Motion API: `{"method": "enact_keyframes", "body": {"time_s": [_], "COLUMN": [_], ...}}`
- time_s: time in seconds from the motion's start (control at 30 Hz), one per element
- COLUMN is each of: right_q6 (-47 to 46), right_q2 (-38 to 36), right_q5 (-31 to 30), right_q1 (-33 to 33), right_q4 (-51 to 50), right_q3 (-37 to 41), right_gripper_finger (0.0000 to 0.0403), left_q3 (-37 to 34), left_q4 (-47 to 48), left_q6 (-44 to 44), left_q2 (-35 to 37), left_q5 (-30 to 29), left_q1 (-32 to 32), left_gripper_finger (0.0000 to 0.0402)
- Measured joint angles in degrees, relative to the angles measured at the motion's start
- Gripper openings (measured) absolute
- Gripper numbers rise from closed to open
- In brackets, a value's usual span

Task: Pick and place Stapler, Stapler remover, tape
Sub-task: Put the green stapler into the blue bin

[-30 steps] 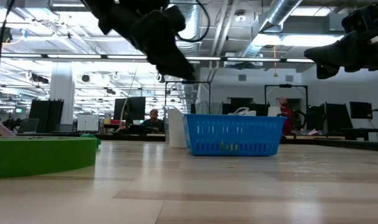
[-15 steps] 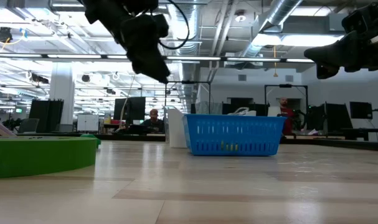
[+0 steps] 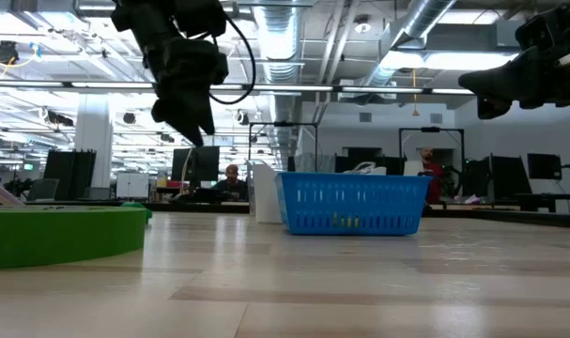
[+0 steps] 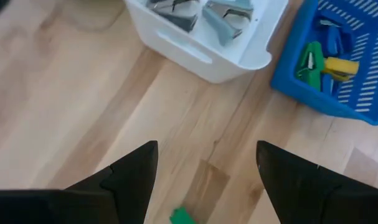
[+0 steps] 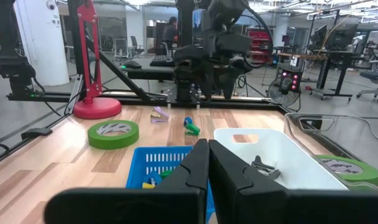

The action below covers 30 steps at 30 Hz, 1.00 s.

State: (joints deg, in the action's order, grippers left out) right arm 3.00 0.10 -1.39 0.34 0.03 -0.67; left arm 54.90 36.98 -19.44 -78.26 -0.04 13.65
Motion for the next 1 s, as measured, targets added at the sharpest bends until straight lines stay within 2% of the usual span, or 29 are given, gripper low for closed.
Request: {"method": "enact_keyframes", "body": {"time_s": [0.4,0.6,1.0], "right_q6": [0.0,0.0,0.0], "right_q2": [0.0,0.0,0.0], "right_q5": [0.0,0.0,0.0], "right_q1": [0.0,0.0,0.0], "right_q4": [0.0,0.0,0.0], "right_q3": [0.0,0.0,0.0], "right_gripper_finger": [0.0001,0.0001,0.0001], "left_q3": [-4.7,-7.5,-9.4], "left_q4": [3.5,3.9,3.9], "left_q6": [-14.7,-17.0,-18.9], "left_q2": [-0.1,-0.1,-0.1], "left_q5": [0.6,3.1,2.7], "left_q1": [0.0,-0.1,-2.1], "left_gripper_finger": [0.0261,0.0261,0.0261]}}
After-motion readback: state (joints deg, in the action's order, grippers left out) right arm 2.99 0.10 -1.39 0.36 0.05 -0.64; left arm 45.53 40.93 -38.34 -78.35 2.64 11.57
